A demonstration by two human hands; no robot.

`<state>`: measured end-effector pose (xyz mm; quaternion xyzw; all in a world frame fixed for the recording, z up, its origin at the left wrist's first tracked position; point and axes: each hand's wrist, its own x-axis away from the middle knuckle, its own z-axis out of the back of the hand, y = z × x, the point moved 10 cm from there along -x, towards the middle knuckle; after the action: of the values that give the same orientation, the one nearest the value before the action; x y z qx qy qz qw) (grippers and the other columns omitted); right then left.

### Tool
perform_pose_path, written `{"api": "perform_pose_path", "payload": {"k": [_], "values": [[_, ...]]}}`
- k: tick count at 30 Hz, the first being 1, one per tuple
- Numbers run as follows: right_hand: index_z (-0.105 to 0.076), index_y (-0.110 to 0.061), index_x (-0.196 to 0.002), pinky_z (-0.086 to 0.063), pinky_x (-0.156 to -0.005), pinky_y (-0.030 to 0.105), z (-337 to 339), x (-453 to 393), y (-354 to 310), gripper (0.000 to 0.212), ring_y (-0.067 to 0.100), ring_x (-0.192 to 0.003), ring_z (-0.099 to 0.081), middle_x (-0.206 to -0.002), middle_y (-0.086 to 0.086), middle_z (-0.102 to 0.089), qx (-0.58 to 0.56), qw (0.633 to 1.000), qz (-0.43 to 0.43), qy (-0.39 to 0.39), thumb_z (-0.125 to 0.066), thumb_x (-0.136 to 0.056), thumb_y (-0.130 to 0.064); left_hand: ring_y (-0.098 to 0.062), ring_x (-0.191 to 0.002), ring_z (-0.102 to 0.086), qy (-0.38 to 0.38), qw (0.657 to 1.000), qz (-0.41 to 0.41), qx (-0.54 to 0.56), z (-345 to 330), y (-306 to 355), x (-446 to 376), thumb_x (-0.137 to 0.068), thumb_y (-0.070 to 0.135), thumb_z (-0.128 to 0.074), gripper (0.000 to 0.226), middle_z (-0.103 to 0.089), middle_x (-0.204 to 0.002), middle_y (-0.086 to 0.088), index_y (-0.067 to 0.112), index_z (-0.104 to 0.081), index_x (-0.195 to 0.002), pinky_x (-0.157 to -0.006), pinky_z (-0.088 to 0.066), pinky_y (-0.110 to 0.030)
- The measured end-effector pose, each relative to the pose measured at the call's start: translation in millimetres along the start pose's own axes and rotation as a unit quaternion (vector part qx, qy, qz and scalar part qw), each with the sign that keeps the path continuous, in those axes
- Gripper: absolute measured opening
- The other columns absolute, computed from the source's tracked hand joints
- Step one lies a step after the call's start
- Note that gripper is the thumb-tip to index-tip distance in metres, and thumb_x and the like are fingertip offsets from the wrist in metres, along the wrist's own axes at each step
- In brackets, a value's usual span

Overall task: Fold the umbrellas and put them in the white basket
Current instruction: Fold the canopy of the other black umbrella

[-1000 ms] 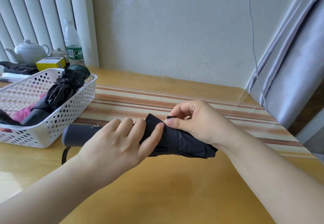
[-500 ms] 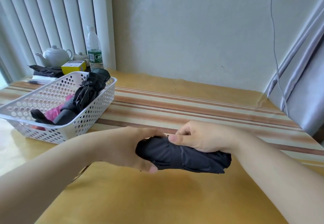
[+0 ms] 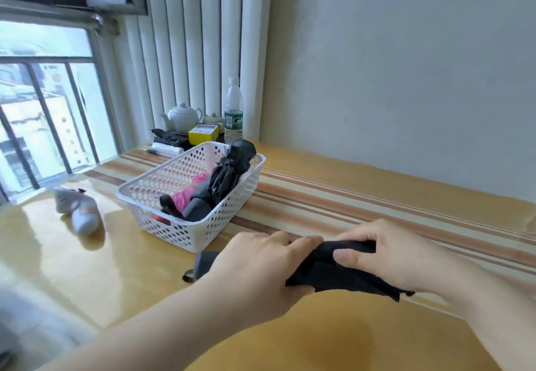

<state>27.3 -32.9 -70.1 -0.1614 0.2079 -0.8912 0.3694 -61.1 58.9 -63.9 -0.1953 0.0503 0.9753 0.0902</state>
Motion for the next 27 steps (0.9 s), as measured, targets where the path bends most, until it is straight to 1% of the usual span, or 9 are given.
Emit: {"api": "perform_pose_path", "payload": {"k": [2, 6, 8, 10, 12, 16, 21, 24, 27], "values": [[-0.067, -0.052, -0.094, -0.042, -0.073, 0.011, 1, -8, -22, 0.018, -0.014, -0.086, -0.057, -0.088, -0.040, -0.063, 0.020, 0.997, 0.046, 0.051, -0.049, -0.094, -0.047, -0.020, -0.103, -0.059, -0.003, 0.999, 0.038, -0.024, 9, -14, 5, -0.090, 0.057, -0.048, 0.060, -0.059, -0.118, 0.009, 0.043, -0.023, -0.143, -0.072, -0.036, -0.030], [-0.068, -0.036, -0.089, -0.034, -0.096, 0.030, 23, -23, -70, 0.036, 0.010, -0.091, -0.056, -0.088, -0.023, -0.065, 0.086, 0.942, 0.152, 0.288, -0.035, -0.096, -0.048, -0.015, -0.102, -0.060, -0.032, 0.987, 0.158, 0.001, 38, -52, 12, -0.088, 0.055, -0.050, 0.049, -0.062, -0.113, 0.012, 0.043, -0.035, -0.133, -0.070, -0.040, -0.026], [-0.068, -0.022, -0.114, -0.034, -0.099, 0.030, 43, -24, -85, 0.039, 0.017, -0.106, -0.055, -0.111, -0.007, -0.066, 0.035, 0.909, 0.167, 0.380, -0.043, -0.092, -0.043, -0.017, -0.093, -0.060, -0.055, 0.969, 0.231, 0.068, 55, -75, 15, -0.088, 0.051, -0.054, 0.037, -0.062, -0.100, 0.012, 0.036, -0.047, -0.120, -0.068, -0.045, -0.025], [-0.058, -0.015, -0.131, -0.030, -0.103, 0.026, 57, -24, -93, 0.042, 0.015, -0.118, -0.048, -0.126, -0.001, -0.058, 0.001, 0.895, 0.169, 0.413, -0.052, -0.095, -0.036, -0.014, -0.078, -0.059, -0.066, 0.948, 0.291, 0.107, 76, -107, 15, -0.089, 0.045, -0.057, 0.028, -0.057, -0.085, 0.011, 0.029, -0.050, -0.112, -0.057, -0.044, -0.014], [-0.054, -0.015, -0.134, -0.023, -0.101, 0.013, 57, -24, -94, 0.041, 0.010, -0.122, -0.043, -0.126, -0.005, -0.054, -0.023, 0.901, 0.163, 0.402, -0.054, -0.096, -0.031, -0.010, -0.066, -0.058, -0.065, 0.918, 0.367, 0.134, 103, -153, 16, -0.092, 0.038, -0.057, 0.024, -0.061, -0.082, 0.005, 0.025, -0.050, -0.111, -0.049, -0.041, -0.012], [-0.057, -0.019, -0.129, -0.014, -0.089, -0.008, 30, -36, -87, 0.035, 0.000, -0.115, -0.042, -0.114, -0.019, -0.044, -0.040, 0.937, 0.150, 0.314, -0.057, -0.094, -0.026, -0.021, -0.068, -0.062, -0.065, 0.883, 0.445, 0.137, 128, -224, 10, -0.093, 0.020, -0.058, 0.017, -0.068, -0.086, -0.010, 0.012, -0.058, -0.107, -0.057, -0.046, -0.027], [-0.060, -0.026, -0.121, -0.019, -0.083, -0.009, 18, -42, -70, 0.027, -0.005, -0.106, -0.041, -0.112, -0.023, -0.049, -0.037, 0.957, 0.116, 0.264, -0.056, -0.095, -0.029, -0.024, -0.078, -0.066, -0.123, 0.870, 0.469, 0.093, 67, -259, 15, -0.087, 0.022, -0.063, 0.024, -0.067, -0.091, -0.011, 0.009, -0.058, -0.107, -0.071, -0.056, -0.034], [-0.059, -0.035, -0.116, -0.025, -0.080, -0.004, 11, -40, -53, 0.022, -0.004, -0.108, -0.046, -0.112, -0.027, -0.049, -0.039, 0.968, 0.084, 0.232, -0.056, -0.095, -0.033, -0.020, -0.077, -0.057, -0.143, 0.882, 0.449, 0.027, 35, -257, 14, -0.090, 0.028, -0.060, 0.030, -0.060, -0.090, -0.005, 0.007, -0.055, -0.111, -0.066, -0.047, -0.027], [-0.060, -0.038, -0.109, -0.032, -0.078, -0.004, 11, -33, -43, 0.016, -0.016, -0.096, -0.050, -0.106, -0.028, -0.056, -0.064, 0.972, 0.070, 0.215, -0.057, -0.094, -0.032, -0.022, -0.084, -0.050, -0.139, 0.890, 0.434, 0.000, 19, -256, 6, -0.093, 0.027, -0.056, 0.032, -0.058, -0.103, -0.010, 0.006, -0.051, -0.117, -0.070, -0.040, -0.028]]}}
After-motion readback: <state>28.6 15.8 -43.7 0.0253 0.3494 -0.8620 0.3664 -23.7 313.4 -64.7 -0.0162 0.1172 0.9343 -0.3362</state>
